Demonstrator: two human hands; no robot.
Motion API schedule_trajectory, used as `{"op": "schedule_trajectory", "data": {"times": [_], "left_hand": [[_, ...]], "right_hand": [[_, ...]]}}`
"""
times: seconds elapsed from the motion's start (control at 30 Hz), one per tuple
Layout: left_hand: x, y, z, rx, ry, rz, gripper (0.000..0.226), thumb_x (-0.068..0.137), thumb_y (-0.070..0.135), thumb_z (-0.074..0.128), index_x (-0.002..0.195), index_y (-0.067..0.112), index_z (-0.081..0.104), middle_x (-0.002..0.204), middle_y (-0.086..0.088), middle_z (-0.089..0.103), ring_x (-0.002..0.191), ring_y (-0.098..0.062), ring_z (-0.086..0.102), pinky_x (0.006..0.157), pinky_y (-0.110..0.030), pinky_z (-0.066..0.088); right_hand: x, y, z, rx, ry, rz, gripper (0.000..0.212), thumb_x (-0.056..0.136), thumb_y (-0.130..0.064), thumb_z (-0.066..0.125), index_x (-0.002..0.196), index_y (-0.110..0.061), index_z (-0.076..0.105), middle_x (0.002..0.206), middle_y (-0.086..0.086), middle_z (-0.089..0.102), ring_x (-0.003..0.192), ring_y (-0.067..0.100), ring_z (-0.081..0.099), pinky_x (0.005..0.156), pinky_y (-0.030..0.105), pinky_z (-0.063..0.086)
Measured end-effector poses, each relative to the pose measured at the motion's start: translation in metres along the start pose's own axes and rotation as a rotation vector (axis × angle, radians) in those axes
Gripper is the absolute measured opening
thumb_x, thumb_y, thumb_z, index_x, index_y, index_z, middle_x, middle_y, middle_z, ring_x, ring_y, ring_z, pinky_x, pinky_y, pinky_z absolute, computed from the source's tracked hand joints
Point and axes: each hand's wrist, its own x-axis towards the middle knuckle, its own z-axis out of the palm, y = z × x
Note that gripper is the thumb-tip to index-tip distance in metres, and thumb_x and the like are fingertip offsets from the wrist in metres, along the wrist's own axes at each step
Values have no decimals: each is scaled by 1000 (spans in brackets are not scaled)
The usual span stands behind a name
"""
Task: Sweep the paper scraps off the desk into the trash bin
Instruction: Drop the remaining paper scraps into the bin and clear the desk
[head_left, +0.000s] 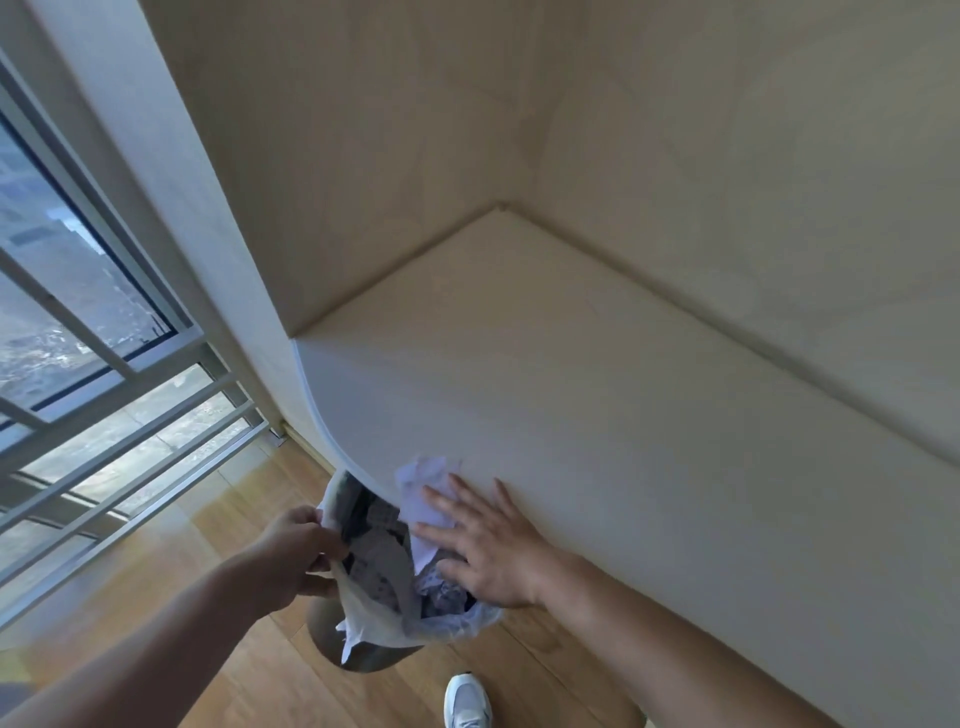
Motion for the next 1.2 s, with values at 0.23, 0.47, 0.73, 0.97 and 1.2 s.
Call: {"op": "schedule_trajectory", "data": {"times": [0.23,0.47,0.73,0.97,1.2], "left_hand": [[-5,-3,-7,-39,27,6,18,80,-18,56,88,-2,56,82,-22,61,70,-33,60,46,-37,56],[1,-4,-12,-57,38,21,17,77,-17,59,83,-1,58,74,-19,62,60,-29,60,49,-37,56],[17,-2,-15,-70,96,-4,19,77,-16,59,90,-3,56,77,-21,62,66,-32,61,51,-39,57],[25,1,-27,-69,116,1,18,76,-13,63,91,-3,58,82,-23,64,69,-34,64,53,-39,57],[28,-2,-34,-109,149,-4,22,74,-16,61,91,-3,56,83,-23,62,70,-35,62,51,-37,55]], "right_hand": [[-13,-19,-3,391,12,-139,50,97,-31,47,146,-34,37,159,-13,28,146,-2,11,115,34,-7],[1,60,-40,418,373,174,65,94,-32,54,152,-29,24,164,-7,7,148,8,7,118,29,11],[29,204,-104,371,460,752,78,92,-38,56,155,-23,11,164,11,-3,151,26,0,120,35,12],[35,275,-125,367,397,868,91,85,-49,62,154,-34,5,164,5,-12,150,32,0,120,49,16],[63,291,-150,185,189,829,70,93,-58,39,152,-38,9,164,-3,-9,149,38,4,120,53,10]]}}
